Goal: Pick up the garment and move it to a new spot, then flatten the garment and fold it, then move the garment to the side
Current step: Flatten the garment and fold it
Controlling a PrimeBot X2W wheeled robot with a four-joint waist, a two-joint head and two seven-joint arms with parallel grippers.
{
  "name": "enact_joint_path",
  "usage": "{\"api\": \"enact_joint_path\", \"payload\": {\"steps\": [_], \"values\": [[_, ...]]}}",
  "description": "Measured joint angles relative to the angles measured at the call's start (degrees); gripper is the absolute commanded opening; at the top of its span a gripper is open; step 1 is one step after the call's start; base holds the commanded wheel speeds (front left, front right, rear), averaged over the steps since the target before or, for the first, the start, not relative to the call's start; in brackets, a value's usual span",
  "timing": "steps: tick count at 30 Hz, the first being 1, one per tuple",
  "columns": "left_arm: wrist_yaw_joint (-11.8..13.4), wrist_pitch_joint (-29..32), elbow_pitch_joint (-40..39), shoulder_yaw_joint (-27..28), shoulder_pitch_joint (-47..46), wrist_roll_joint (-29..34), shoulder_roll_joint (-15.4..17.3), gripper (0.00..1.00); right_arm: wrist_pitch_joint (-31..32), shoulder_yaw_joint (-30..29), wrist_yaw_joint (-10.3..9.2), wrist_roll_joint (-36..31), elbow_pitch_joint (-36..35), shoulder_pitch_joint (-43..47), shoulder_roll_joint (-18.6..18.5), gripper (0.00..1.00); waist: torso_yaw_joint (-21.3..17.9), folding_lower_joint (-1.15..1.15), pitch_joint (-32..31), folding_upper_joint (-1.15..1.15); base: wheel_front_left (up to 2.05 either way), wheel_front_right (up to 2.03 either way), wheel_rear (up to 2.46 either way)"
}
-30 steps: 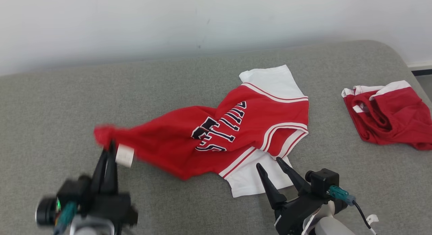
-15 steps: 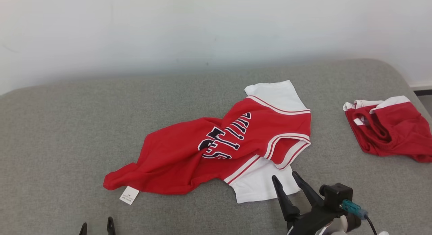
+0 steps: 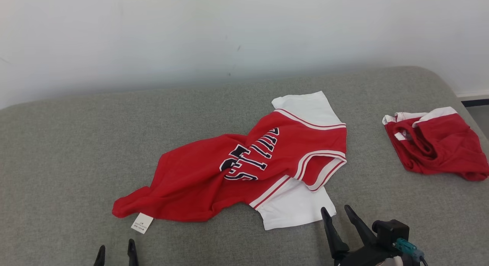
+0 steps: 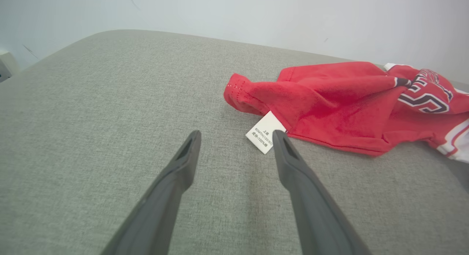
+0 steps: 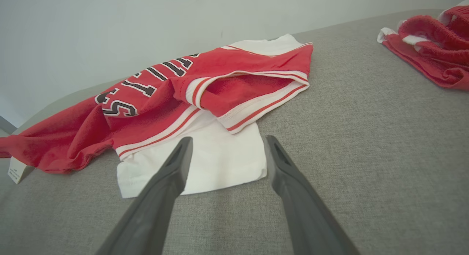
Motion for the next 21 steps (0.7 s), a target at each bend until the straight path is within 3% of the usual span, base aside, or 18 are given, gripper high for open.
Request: {"api": "enact_joint_path", "payload": {"steps": [8, 17, 18, 20, 21], "values": [[0.52, 0.0, -0.65, -1.97, -0.9, -0.33, -0.03, 1.0, 0.0, -2.78, 0.0, -1.59, 2.15, -0.87, -0.02, 1.0, 0.55, 0.0, 2.48, 0.0, 0.0, 0.0, 0.0], [0.65, 0.0, -1.11, -2.92, -2.33, -0.29, -0.02, 1.0, 0.0, -4.17, 0.0, -4.01, 9.26, -4.72, 0.78, 1.0, 2.24, 0.01, 4.79, 0.0, 0.0, 0.0, 0.0], [0.64, 0.0, -1.16, -2.88, -2.64, -0.22, -0.01, 1.0, 0.0, -4.24, 0.0, -4.41, 9.5, -5.18, 0.8, 0.77, 2.43, 0.01, 5.01, 0.0, 0.0, 0.0, 0.0], [0.65, 0.0, -1.21, -2.85, -2.79, -0.21, -0.02, 1.0, 0.0, -4.92, 0.0, -4.45, 9.96, -6.18, 0.94, 0.11, 2.73, 0.01, 5.48, 0.0, 0.0, 0.0, 0.0], [0.66, 0.0, -1.21, -2.8, -2.8, -0.19, -0.02, 1.0, -0.01, -5.08, 0.0, -4.44, 10.22, -6.42, 0.96, 0.0, 2.84, 0.01, 5.68, 0.01, 0.0, 0.0, 0.0]]}}
